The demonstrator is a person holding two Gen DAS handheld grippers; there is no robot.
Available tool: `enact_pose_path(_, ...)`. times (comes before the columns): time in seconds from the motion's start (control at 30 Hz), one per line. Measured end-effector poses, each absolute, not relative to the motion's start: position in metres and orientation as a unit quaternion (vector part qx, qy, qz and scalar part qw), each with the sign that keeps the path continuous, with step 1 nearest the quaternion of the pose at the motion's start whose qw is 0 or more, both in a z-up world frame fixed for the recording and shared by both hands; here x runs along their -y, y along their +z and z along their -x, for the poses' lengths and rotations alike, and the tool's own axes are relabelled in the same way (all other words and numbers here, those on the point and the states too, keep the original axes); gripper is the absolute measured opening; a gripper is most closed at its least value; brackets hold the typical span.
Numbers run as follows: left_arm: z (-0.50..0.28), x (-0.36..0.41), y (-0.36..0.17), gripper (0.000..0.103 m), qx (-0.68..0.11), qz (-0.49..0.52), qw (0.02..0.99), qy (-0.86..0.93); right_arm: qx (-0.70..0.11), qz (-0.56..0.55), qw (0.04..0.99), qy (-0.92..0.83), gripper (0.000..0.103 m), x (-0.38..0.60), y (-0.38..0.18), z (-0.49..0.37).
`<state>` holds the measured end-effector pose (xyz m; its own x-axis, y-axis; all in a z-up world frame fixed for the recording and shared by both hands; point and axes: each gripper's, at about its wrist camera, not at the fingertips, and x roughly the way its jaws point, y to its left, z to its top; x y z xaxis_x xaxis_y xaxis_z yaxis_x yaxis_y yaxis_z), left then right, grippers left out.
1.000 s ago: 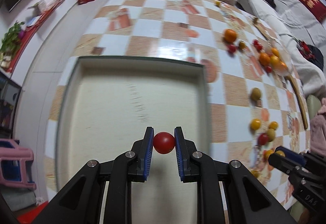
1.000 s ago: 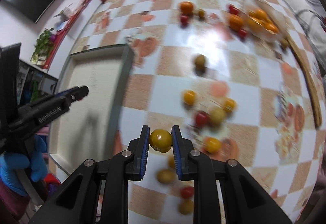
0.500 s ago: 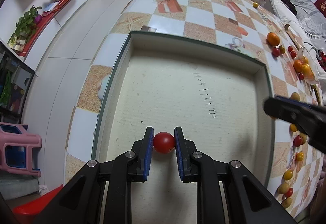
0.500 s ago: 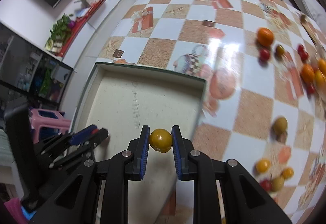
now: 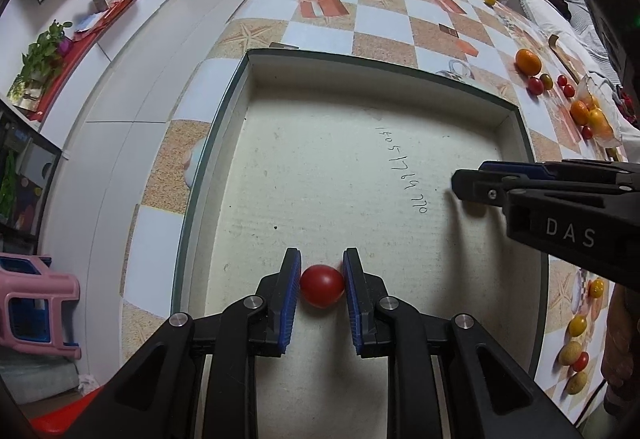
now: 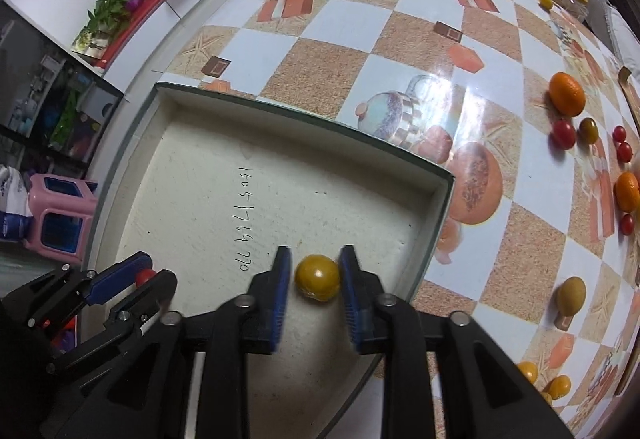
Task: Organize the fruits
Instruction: 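Carry both tomatoes over the cream tray and open both tools to drop them, then grasp a yellow-green round fruit with the left tool while the right tool grasps a yellow tomato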
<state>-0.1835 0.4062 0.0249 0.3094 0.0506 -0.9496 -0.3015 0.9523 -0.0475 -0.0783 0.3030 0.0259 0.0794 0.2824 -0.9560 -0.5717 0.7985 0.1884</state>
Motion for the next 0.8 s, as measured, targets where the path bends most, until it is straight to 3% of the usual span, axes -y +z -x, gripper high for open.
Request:
enact_pose_path(0.03, 0.183, -0.406, 0.025, 0.032, -0.577, 0.111, 0.802, 0.105, -0.611, 0.117, 0.724, 0.297, 0.054, -0.304, 0.026, 0.078)
enact_pose_path(0.07, 0.183, -0.406, 0.026, 0.063, -0.578, 0.111, 0.802, 0.103, -0.611, 0.116, 0.725, 0.298, 0.058, -0.304, 0.027, 0.078)
enact_pose_path(0.1, 0.184, -0.406, 0.028, 0.082, -0.571, 0.104, 0.807, 0.111, -0.610, 0.113, 0.725, 0.300, 0.062, -0.307, 0.027, 0.077)
enact_pose_path(0.17, 0.188, -0.405, 0.036, 0.082, -0.548, 0.098, 0.824, 0.111, -0.604, 0.103, 0.731, 0.301, 0.065, -0.305, 0.034, 0.074)
enact_pose_path(0.27, 0.185, -0.405, 0.037, 0.082, -0.555, 0.091, 0.820, 0.110, -0.592, 0.081, 0.743, 0.301, 0.080, -0.296, 0.048, 0.069)
enact_pose_path(0.4, 0.182, -0.400, 0.041, 0.082, -0.553, 0.093, 0.822, 0.097, -0.580, 0.054, 0.759, 0.290, 0.087, -0.275, 0.067, 0.066)
enact_pose_path(0.8, 0.154, -0.332, 0.060, 0.082, -0.565, 0.052, 0.823, 0.033, -0.582, 0.018, 0.792, 0.184, 0.088, -0.150, 0.083, 0.075)
